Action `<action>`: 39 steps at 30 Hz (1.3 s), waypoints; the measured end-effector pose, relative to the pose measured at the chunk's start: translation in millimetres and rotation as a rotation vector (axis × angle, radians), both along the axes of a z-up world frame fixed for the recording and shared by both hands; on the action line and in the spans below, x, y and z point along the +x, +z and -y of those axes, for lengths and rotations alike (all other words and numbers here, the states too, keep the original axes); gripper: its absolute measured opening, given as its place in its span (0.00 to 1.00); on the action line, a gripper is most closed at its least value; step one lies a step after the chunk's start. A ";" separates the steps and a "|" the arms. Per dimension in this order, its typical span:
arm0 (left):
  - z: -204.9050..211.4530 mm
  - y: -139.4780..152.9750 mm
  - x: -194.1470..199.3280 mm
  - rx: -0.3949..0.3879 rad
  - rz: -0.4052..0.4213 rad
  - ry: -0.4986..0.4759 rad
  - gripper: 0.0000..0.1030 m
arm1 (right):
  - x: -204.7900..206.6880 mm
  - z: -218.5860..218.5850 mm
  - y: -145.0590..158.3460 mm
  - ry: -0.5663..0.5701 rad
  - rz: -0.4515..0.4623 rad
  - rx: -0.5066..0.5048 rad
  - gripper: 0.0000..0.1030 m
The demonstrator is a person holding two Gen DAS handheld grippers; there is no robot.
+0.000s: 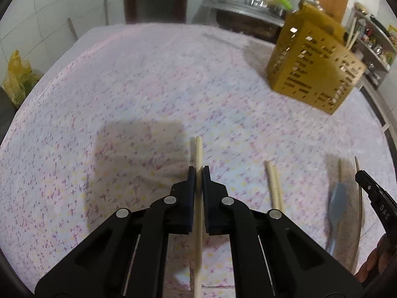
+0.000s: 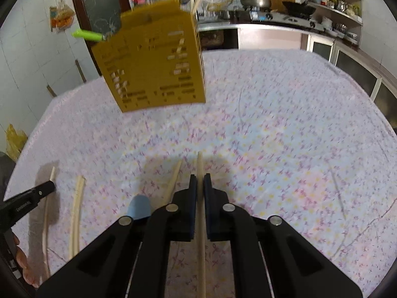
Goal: Organize utensils
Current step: 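Lift the chopsticks with both tools toward the yellow caddy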
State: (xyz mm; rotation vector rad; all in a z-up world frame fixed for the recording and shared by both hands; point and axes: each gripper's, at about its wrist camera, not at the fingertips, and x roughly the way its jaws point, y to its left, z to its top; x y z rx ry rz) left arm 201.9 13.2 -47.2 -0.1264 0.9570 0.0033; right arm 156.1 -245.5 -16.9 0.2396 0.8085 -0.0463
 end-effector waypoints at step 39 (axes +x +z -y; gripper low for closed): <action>6.6 88.1 -103.7 0.012 0.537 -0.100 0.04 | -120.4 3.0 81.7 -0.055 0.567 -0.071 0.06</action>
